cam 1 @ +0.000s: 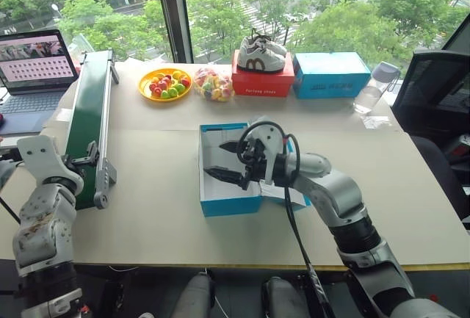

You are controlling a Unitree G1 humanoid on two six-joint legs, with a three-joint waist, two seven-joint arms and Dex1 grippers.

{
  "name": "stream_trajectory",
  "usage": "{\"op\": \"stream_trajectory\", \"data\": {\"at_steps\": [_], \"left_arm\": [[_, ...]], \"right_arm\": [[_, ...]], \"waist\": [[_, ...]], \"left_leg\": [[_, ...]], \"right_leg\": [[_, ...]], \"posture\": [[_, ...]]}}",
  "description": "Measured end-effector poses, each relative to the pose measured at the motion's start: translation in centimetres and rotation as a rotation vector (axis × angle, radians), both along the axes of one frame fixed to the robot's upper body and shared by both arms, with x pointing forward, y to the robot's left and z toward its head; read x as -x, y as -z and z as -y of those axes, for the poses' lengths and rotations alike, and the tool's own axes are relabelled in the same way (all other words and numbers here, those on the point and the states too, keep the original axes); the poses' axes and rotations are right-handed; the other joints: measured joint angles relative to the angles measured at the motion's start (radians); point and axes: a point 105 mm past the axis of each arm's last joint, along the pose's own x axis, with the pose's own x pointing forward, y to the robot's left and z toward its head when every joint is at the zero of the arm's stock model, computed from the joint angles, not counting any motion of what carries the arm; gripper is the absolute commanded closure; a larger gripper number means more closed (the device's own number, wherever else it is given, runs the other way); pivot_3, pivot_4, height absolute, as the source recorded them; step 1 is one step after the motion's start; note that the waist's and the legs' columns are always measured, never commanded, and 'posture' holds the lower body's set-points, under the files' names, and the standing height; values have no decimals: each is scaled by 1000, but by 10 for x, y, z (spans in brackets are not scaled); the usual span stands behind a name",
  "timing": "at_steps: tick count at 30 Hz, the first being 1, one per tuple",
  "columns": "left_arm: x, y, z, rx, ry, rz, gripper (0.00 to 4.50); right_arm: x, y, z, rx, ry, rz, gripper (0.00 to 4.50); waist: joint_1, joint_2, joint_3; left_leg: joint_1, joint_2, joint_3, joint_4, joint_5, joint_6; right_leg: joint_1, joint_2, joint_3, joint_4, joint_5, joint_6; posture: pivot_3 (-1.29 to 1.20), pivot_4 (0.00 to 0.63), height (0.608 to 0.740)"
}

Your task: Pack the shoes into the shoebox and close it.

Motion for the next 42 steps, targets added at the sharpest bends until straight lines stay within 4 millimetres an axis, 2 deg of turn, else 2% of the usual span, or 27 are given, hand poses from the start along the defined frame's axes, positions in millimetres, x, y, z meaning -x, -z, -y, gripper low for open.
{"op": "stream_trajectory", "data": {"at_steps": [34, 42], "left_arm": [[-3, -1, 1, 4, 2, -1, 0], [-8, 7, -2, 112, -39, -97, 0]], "right_arm": [[-6, 5, 2, 13, 38, -12, 48], [-9, 7, 4, 24, 59, -10, 48]], "waist": [[0, 0, 0], [-1, -1, 0]], "left_leg": [[0, 0, 0, 0, 0, 0], [0, 0, 0, 0, 3, 4]], "right_leg": [[0, 0, 0, 0, 0, 0], [0, 1, 0, 1, 0, 0]], "posture": [[0, 150, 736], [0, 150, 736]]}}
